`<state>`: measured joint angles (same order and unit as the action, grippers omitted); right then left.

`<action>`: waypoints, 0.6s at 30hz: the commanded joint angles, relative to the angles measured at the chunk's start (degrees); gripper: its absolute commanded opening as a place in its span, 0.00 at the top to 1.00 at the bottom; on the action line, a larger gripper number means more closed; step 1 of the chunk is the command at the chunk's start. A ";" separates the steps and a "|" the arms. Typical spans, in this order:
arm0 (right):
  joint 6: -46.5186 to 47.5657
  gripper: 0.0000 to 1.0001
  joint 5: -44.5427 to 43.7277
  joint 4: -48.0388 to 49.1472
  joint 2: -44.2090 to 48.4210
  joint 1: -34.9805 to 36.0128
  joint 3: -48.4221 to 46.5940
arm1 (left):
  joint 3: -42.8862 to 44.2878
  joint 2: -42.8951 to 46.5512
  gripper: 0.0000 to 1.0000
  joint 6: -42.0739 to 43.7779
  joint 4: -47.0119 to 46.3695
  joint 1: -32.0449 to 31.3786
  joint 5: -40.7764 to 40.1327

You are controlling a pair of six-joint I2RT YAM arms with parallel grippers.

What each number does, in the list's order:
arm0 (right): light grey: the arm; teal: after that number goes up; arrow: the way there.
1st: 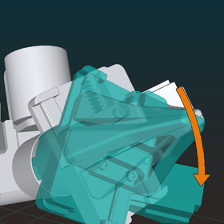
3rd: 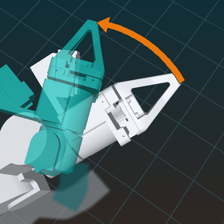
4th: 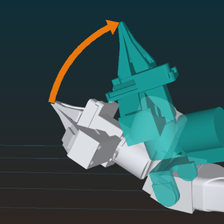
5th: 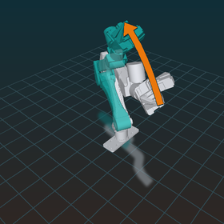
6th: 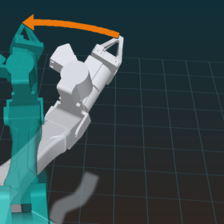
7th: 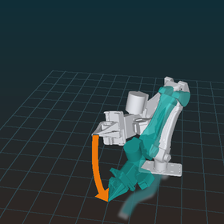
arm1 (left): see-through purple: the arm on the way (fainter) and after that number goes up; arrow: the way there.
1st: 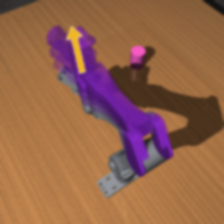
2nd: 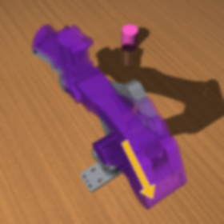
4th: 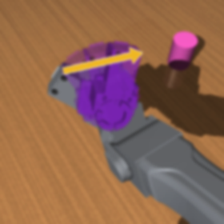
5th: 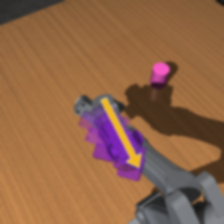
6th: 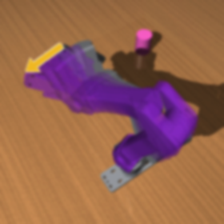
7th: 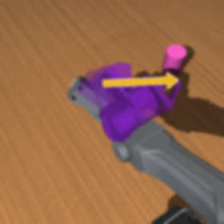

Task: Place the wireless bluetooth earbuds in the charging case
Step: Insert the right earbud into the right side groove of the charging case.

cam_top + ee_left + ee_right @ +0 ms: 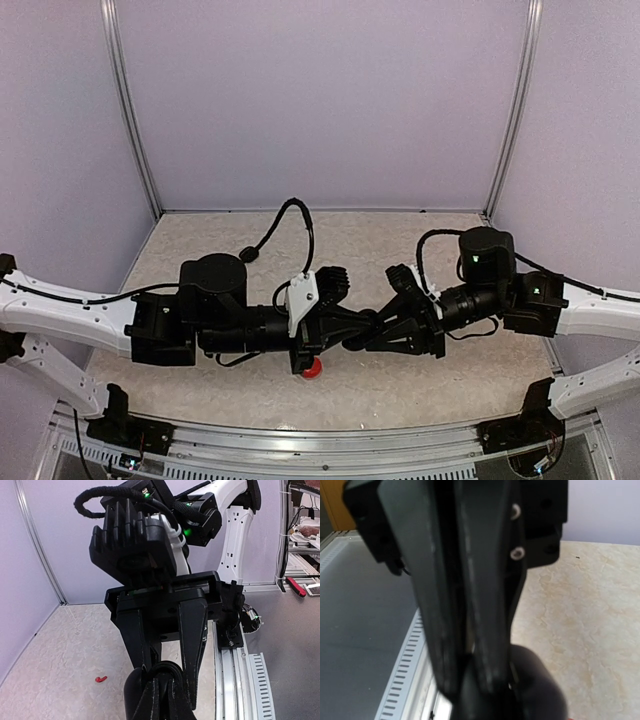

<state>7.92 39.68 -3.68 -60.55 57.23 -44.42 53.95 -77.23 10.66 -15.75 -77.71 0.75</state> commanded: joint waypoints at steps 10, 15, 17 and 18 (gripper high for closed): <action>1.24 1.00 0.80 -1.09 -0.13 1.01 -2.48 | 3.19 -2.89 1.00 0.88 2.81 -0.31 1.11; 2.12 1.00 0.92 -1.91 -0.15 1.62 -3.15 | 4.56 -4.88 1.00 0.95 4.79 -0.29 1.88; 2.31 1.00 0.92 -2.07 -0.09 1.86 -3.37 | 4.87 -5.44 0.99 0.95 5.20 -0.28 2.13; 2.32 1.00 0.92 -2.11 -0.05 1.91 -3.39 | 4.99 -5.61 0.98 0.96 5.36 -0.27 2.12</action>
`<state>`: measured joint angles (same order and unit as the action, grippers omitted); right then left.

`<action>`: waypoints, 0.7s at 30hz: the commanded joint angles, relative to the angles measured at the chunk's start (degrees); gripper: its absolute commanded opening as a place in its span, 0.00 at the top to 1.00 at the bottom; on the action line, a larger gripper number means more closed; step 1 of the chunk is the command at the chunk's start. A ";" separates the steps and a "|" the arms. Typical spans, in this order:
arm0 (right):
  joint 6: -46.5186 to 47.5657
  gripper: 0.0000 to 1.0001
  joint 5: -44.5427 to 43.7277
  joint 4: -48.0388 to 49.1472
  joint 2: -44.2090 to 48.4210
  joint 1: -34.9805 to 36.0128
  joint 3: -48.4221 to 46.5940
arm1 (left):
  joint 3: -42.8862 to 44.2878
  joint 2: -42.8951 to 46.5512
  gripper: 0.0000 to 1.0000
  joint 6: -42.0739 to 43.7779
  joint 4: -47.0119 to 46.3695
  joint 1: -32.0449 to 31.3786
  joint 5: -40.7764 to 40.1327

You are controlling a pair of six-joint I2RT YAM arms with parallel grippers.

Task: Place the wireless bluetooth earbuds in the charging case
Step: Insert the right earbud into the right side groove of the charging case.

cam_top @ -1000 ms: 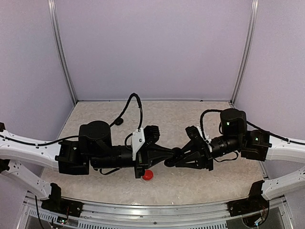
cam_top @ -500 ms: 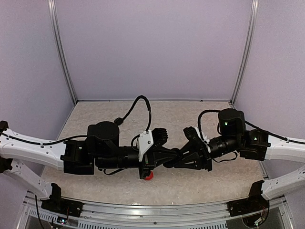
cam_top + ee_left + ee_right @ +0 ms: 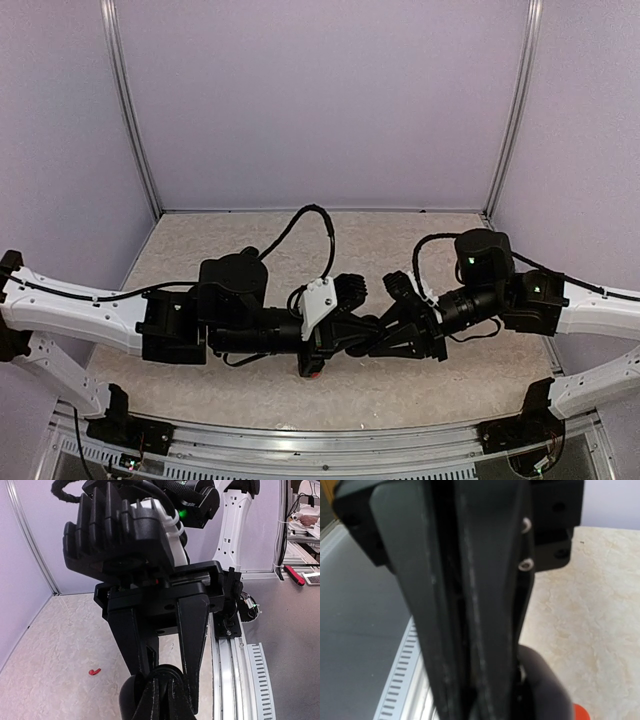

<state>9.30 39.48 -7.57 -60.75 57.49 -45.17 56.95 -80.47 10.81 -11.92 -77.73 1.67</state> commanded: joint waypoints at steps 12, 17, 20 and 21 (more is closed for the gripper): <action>0.63 1.00 0.16 1.86 0.99 1.74 -1.09 | 0.94 1.32 0.86 0.53 0.77 -0.25 -3.04; 0.54 1.00 -0.35 1.63 1.33 1.74 -0.89 | 0.46 2.54 0.83 0.54 0.38 -0.31 -3.86; 0.46 1.00 -0.44 1.51 1.35 1.74 -0.80 | 0.04 3.35 0.82 0.53 -0.13 -0.37 -3.59; 0.46 1.00 -0.54 1.51 1.32 1.71 -0.80 | -0.18 3.73 0.82 0.53 -0.35 -0.39 -3.53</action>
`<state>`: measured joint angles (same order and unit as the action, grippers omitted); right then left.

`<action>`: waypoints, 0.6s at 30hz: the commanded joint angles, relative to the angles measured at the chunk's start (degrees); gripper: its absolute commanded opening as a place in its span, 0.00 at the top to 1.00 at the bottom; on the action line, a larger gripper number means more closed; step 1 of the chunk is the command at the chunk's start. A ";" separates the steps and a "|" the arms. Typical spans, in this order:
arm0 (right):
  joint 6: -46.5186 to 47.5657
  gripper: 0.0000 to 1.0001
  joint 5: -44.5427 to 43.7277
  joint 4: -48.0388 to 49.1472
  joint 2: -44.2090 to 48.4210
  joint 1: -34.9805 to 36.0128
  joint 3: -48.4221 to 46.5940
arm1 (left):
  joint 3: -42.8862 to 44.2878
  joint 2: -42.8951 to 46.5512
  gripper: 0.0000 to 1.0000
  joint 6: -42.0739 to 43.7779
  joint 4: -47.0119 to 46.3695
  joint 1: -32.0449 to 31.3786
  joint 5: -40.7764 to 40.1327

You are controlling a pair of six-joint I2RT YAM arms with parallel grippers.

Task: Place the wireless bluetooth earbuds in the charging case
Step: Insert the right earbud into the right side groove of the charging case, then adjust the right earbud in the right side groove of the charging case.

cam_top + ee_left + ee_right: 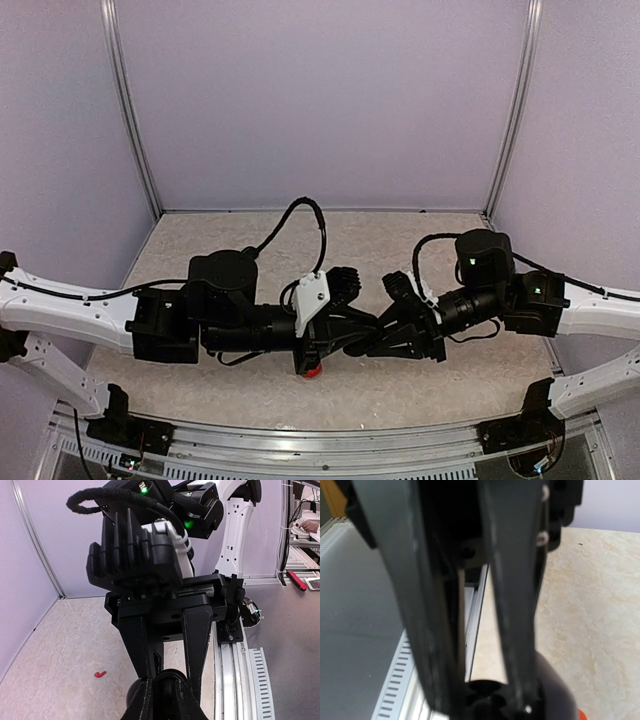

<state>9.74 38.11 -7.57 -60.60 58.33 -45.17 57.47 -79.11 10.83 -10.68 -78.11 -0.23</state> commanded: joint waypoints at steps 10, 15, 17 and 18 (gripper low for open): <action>-0.33 1.00 -0.32 1.64 1.43 0.88 -0.71 | -2.86 4.75 0.82 -0.87 -1.89 -0.10 -0.71; -0.90 1.00 -1.81 1.69 1.20 0.87 -0.79 | -3.06 4.54 0.82 -1.01 -1.11 -0.70 -0.12; -0.95 1.00 -2.07 1.60 0.97 0.95 -0.88 | -2.98 4.35 0.83 -0.75 -1.06 -1.11 -0.12; -0.95 1.00 -2.34 1.60 0.94 0.84 -0.89 | -2.98 4.32 0.83 -0.61 -1.06 -1.24 -0.12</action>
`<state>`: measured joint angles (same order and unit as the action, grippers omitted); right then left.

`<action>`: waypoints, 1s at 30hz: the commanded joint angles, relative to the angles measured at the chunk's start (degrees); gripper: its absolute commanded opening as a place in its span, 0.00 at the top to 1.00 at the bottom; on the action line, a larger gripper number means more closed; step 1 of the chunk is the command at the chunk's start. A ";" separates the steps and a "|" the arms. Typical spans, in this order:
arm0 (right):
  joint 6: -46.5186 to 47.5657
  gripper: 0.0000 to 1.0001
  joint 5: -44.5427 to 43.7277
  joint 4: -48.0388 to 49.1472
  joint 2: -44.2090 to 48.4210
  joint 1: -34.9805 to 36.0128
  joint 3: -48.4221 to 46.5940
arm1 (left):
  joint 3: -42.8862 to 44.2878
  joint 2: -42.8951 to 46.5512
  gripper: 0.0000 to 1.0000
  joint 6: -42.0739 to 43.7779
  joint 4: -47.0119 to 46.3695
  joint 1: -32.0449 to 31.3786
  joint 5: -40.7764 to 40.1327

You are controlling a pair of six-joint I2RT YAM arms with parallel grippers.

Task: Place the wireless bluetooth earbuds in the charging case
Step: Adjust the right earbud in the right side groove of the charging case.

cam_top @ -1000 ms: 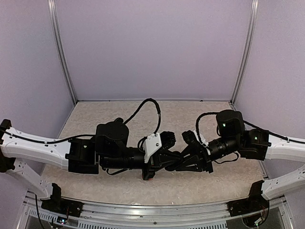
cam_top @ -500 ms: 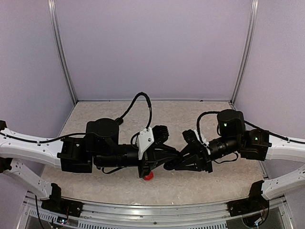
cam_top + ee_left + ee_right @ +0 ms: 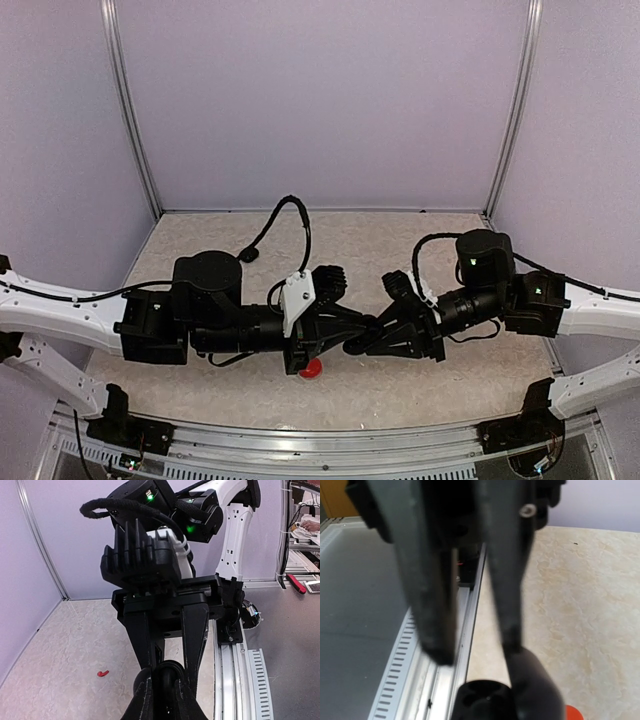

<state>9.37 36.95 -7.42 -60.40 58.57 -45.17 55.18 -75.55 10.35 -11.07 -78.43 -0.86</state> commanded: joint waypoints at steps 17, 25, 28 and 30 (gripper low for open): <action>-0.49 1.00 -1.22 1.45 1.03 0.67 -1.00 | 2.57 -3.38 0.89 -1.37 2.10 -0.16 -1.99; -0.23 1.00 -1.15 1.41 1.63 0.63 -0.98 | 3.27 -4.93 0.90 -2.20 2.36 0.83 -1.14; -0.50 1.00 -1.33 1.77 2.26 0.67 -0.81 | 3.27 -5.37 0.93 -2.17 2.94 0.83 0.11; -0.64 1.00 -1.63 1.97 2.79 0.66 -0.71 | 3.31 -5.69 0.93 -2.12 3.88 1.17 0.50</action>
<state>9.32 34.33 -8.75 -59.90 58.54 -45.17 57.01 -79.40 8.80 -9.39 -78.00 -1.67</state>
